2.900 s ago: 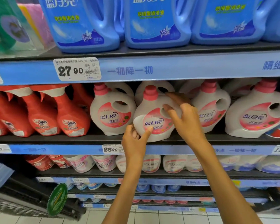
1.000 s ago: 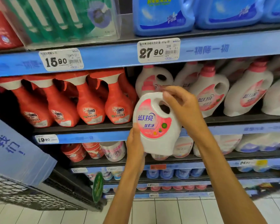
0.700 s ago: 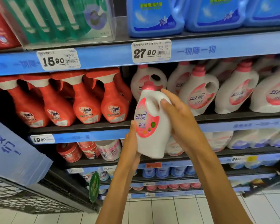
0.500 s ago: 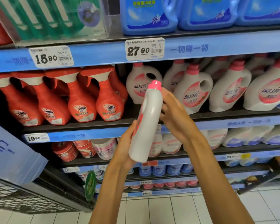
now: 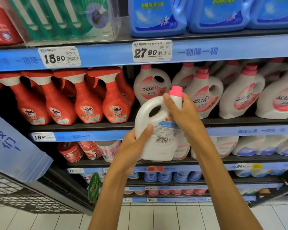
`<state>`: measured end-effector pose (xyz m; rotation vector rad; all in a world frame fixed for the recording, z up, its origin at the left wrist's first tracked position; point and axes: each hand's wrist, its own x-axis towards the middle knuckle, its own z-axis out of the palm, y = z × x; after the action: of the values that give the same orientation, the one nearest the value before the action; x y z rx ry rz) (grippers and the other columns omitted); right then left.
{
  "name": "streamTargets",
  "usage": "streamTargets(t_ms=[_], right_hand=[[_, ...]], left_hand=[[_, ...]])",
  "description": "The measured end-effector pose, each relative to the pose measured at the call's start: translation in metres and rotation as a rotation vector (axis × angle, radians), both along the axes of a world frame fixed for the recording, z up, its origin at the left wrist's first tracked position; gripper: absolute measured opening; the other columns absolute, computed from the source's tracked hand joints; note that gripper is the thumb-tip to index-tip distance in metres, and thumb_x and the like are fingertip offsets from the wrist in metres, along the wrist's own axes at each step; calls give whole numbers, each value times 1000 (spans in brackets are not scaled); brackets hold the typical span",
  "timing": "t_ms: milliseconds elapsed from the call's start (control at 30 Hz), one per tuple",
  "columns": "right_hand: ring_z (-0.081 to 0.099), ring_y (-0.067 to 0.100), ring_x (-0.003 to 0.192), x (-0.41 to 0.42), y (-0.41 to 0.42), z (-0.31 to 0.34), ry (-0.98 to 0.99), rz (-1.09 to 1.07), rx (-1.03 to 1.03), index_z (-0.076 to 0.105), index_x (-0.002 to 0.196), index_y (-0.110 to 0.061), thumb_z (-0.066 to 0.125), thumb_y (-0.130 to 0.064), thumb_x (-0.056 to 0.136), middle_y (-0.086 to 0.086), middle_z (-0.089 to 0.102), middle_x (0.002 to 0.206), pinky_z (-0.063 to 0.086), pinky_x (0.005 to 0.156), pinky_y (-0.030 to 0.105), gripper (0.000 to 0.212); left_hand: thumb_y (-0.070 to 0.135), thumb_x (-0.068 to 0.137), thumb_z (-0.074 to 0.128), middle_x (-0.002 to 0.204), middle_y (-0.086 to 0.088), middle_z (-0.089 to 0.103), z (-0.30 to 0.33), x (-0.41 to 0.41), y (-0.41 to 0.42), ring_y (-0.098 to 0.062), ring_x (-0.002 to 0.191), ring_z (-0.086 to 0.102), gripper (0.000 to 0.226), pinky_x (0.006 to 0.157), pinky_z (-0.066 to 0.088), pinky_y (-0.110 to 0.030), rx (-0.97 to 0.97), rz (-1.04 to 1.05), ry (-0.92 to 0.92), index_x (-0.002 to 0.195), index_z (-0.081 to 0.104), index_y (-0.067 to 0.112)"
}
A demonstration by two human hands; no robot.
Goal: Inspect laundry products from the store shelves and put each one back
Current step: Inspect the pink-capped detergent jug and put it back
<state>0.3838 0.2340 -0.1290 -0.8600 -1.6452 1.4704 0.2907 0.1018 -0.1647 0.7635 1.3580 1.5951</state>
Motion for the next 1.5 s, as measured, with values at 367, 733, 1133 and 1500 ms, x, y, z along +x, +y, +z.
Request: streamTargets(t_ms=[367, 733, 1133, 1500], right_hand=[[71, 25, 83, 15, -3, 6, 138, 135, -11, 65, 107, -13, 62, -26, 91, 10, 73, 95, 59, 74, 40, 21], [63, 16, 105, 5, 6, -1, 208, 349, -146, 60, 117, -16, 51, -60, 82, 7, 69, 110, 46, 94, 36, 56], [62, 12, 68, 1, 23, 3, -89, -4, 46, 66, 88, -14, 64, -55, 80, -3, 65, 73, 51, 65, 30, 42], [69, 15, 62, 17, 21, -10, 92, 213, -472, 65, 95, -9, 52, -18, 96, 6, 74, 73, 56, 57, 27, 15]], left_hand=[[49, 91, 45, 122, -6, 67, -8, 3, 15, -18, 114, 63, 48, 89, 54, -31, 71, 77, -291, 123, 62, 17], [26, 78, 59, 57, -7, 62, -1, 27, 23, -17, 40, 57, 24, 39, 46, -18, -151, -96, -548, 84, 58, 2], [48, 76, 62, 109, -9, 73, 10, 16, 13, -23, 103, 69, 56, 83, 58, -33, 40, 132, -172, 119, 63, 12], [39, 92, 46, 117, -12, 69, 18, 11, 4, -24, 102, 69, 42, 67, 59, -35, 149, 4, -500, 122, 59, 13]])
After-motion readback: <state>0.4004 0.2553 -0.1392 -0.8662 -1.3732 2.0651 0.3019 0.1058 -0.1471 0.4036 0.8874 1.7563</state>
